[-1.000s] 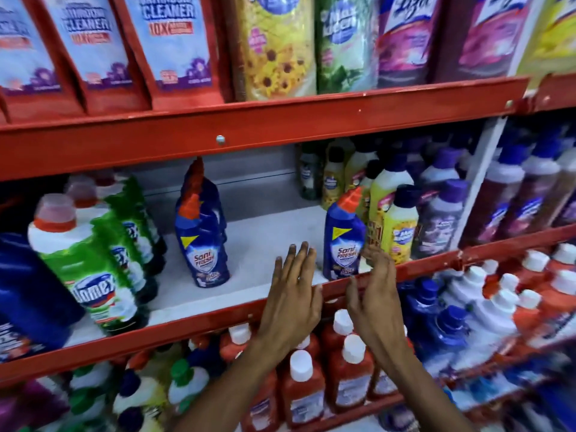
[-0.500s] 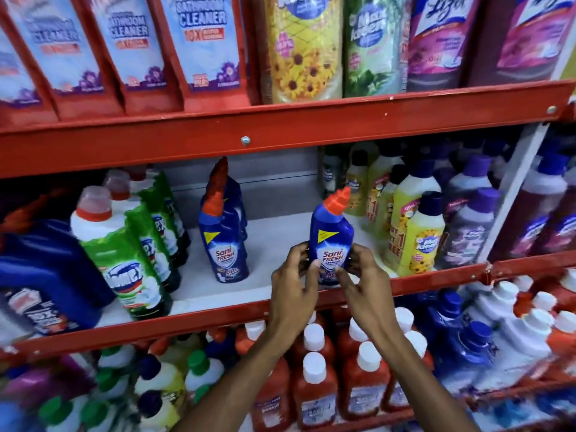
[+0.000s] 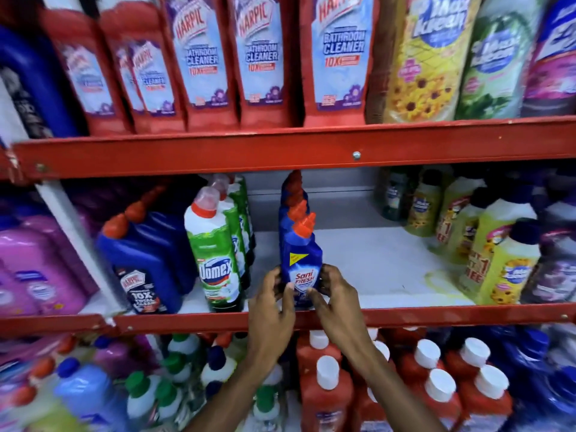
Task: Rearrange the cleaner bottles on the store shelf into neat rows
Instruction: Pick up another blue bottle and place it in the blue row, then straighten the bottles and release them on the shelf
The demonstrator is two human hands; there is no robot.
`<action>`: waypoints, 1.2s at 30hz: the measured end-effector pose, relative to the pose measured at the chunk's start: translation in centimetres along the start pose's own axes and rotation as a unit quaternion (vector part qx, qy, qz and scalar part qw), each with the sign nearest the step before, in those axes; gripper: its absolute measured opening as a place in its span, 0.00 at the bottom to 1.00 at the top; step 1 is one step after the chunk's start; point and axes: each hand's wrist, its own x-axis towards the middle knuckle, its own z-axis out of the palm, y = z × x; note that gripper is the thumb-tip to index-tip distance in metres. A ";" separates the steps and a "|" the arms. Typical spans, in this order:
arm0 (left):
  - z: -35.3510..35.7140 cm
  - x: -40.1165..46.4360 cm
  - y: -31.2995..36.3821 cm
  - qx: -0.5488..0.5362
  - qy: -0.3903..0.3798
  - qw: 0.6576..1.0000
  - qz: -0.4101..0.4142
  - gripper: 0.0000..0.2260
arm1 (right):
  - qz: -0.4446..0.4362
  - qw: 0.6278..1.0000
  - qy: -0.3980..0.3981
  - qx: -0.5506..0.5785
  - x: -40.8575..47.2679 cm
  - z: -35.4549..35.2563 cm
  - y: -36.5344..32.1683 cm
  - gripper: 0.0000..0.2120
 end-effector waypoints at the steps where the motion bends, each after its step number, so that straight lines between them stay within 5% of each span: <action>1: -0.1 0.0 -0.4 0.007 -0.003 1.000 -0.002 0.11 | 0.003 1.000 -0.002 -0.007 0.0 0.4 0.0 0.17; 6: -0.4 -0.1 -1.3 0.014 -0.021 1.000 -0.009 0.15 | 0.016 1.000 0.014 -0.002 -0.3 1.0 0.4 0.20; 13: -0.1 0.4 -0.4 -0.164 -0.106 0.967 -0.161 0.40 | 0.127 0.979 -0.014 0.159 0.7 0.7 -0.5 0.23; 16: 0.4 1.3 0.2 -0.244 -0.112 0.941 -0.206 0.38 | 0.143 0.972 -0.038 0.182 1.8 1.6 -0.2 0.24; 20: 1.0 1.4 0.2 -0.296 -0.114 0.924 -0.214 0.18 | 0.154 0.965 -0.045 0.206 2.3 2.5 1.1 0.22; 28: 0.7 1.5 0.5 -0.281 -0.130 0.928 -0.207 0.27 | 0.156 0.967 -0.021 0.201 1.9 2.3 0.1 0.21; 30: -0.1 1.2 0.9 -0.244 -0.120 0.943 -0.193 0.26 | 0.128 0.970 0.021 0.207 0.9 1.9 -1.2 0.21; 34: -4.1 -0.9 1.3 -0.169 -0.033 0.978 -0.117 0.25 | 0.004 0.953 0.248 0.177 -1.7 2.6 -4.0 0.17; 36: -6.8 -2.2 0.5 -0.141 0.036 0.988 -0.047 0.19 | -0.047 0.946 0.271 0.170 -2.9 4.3 -4.7 0.15</action>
